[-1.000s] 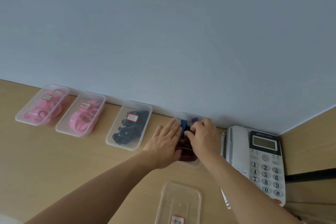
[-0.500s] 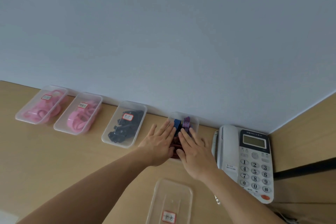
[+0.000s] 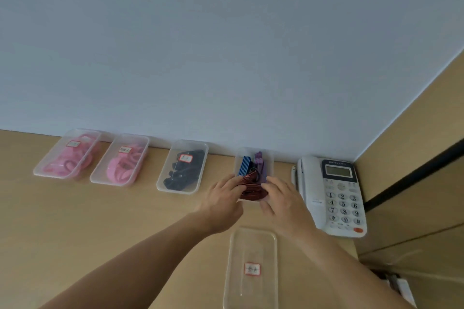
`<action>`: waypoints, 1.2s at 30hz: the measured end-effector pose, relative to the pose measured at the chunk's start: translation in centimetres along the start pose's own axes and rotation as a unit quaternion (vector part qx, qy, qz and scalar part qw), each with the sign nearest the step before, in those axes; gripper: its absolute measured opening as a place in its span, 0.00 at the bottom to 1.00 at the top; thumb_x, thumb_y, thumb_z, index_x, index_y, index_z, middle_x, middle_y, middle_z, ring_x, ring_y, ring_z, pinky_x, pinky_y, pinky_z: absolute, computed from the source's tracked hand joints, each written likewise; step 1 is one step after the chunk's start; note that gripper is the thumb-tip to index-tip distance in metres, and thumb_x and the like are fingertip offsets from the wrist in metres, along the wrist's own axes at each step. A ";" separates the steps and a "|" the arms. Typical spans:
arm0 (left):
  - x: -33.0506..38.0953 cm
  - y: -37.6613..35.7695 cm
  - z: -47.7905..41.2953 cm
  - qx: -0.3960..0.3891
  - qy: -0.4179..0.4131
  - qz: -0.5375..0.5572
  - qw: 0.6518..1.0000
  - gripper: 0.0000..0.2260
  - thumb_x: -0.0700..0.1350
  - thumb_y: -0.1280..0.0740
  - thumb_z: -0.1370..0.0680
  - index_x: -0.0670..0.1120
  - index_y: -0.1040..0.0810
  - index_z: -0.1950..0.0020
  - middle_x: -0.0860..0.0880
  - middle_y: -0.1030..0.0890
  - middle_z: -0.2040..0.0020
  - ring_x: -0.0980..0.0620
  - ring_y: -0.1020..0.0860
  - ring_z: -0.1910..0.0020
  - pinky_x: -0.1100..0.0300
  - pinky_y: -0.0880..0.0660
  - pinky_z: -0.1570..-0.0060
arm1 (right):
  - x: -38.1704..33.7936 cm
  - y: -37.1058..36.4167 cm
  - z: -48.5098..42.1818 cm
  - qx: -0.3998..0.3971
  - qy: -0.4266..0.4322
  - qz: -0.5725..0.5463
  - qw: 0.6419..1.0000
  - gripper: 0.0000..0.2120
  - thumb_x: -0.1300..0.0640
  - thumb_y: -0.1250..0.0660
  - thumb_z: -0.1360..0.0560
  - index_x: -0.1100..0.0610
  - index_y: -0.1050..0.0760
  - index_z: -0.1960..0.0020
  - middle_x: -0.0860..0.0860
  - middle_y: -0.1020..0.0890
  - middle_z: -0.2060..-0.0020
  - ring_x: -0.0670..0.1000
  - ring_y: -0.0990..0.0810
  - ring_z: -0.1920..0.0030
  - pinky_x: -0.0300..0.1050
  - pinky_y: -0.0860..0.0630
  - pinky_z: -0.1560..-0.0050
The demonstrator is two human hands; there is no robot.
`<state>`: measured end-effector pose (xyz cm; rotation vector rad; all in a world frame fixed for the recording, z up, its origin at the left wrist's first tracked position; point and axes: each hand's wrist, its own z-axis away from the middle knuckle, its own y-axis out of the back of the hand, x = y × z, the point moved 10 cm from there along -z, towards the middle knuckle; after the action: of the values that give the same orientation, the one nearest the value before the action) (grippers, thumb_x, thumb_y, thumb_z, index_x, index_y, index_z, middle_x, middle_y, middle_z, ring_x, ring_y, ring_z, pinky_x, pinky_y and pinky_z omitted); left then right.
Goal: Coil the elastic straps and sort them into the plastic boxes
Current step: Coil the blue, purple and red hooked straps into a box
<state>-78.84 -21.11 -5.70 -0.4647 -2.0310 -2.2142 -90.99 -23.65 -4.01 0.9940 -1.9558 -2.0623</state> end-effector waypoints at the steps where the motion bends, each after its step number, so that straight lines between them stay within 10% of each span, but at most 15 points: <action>1: 0.1 -0.2 1.1 -0.003 -0.004 0.010 1.000 0.22 0.47 0.41 0.20 0.49 0.33 0.25 0.51 0.40 0.21 0.52 0.47 0.21 0.56 0.47 0.25 | -0.3 -0.4 1.1 -0.007 -0.014 0.005 1.000 0.21 0.55 0.34 0.23 0.57 0.28 0.31 0.51 0.29 0.31 0.55 0.32 0.30 0.50 0.32 0.32; 12: -1.7 -5.0 8.8 -0.093 0.014 0.075 0.993 0.22 0.50 0.41 0.18 0.49 0.34 0.24 0.51 0.38 0.22 0.51 0.43 0.23 0.53 0.39 0.26 | 0.6 -7.4 12.7 -0.123 -0.346 0.017 0.930 0.37 0.30 0.37 0.32 0.56 0.32 0.35 0.54 0.27 0.41 0.57 0.26 0.41 0.49 0.28 0.48; 26: -2.8 -6.3 9.2 -0.130 0.047 0.102 0.985 0.22 0.49 0.40 0.19 0.47 0.33 0.25 0.49 0.35 0.23 0.49 0.40 0.24 0.54 0.40 0.26 | 1.4 -8.8 14.2 -0.085 -0.459 -0.011 0.884 0.48 0.30 0.24 0.46 0.58 0.34 0.38 0.55 0.27 0.41 0.57 0.25 0.41 0.46 0.29 0.50; 36: -4.0 -5.2 8.5 -0.177 0.118 0.163 0.963 0.21 0.53 0.40 0.19 0.48 0.31 0.27 0.48 0.23 0.34 0.46 0.24 0.37 0.54 0.27 0.38 | 0.5 -7.1 13.2 -0.009 -0.416 -0.172 0.893 0.15 0.46 0.31 0.27 0.53 0.32 0.48 0.48 0.21 0.53 0.51 0.21 0.55 0.49 0.24 0.54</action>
<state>-75.15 -12.70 -11.33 -0.4965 -1.3365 -2.2935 -96.02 -11.69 -11.56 0.4879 -2.1855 -3.0770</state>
